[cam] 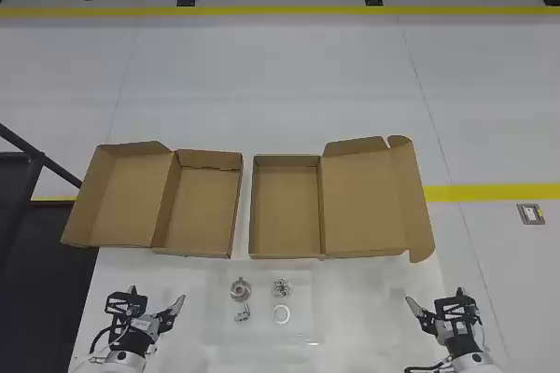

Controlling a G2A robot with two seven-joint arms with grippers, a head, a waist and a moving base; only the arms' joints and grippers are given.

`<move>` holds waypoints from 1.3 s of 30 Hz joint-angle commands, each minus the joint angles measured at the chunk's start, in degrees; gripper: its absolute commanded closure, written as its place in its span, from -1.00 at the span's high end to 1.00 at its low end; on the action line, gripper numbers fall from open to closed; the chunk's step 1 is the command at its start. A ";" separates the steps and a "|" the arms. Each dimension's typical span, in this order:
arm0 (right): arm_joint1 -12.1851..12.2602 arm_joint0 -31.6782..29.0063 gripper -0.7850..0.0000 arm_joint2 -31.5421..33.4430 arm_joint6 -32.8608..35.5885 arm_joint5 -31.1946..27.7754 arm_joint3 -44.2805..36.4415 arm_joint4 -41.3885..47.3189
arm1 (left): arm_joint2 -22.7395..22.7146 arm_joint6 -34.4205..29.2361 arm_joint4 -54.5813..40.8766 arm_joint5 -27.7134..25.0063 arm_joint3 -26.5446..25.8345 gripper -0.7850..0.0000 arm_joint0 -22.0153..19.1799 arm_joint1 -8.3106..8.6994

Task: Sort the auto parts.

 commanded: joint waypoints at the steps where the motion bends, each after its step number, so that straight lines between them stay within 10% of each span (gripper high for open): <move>1: -0.03 0.08 1.00 -0.01 -0.49 -0.05 -0.43 0.18 | -0.01 1.24 -0.11 -0.80 -0.63 1.00 0.03 0.01; 13: 0.52 0.11 1.00 -2.43 -1.71 -12.56 -18.26 -9.05 | -8.85 13.52 -8.41 -6.32 -6.07 1.00 8.73 -0.08; 22: 0.68 8.39 1.00 -15.67 6.70 -27.11 -25.24 -18.52 | -12.47 18.77 -10.49 -4.04 -7.15 1.00 14.27 -0.74; 39: 0.12 12.05 1.00 -22.45 10.13 -29.15 -23.80 -18.48 | -13.55 20.56 -12.97 -3.70 -6.34 1.00 16.21 -1.13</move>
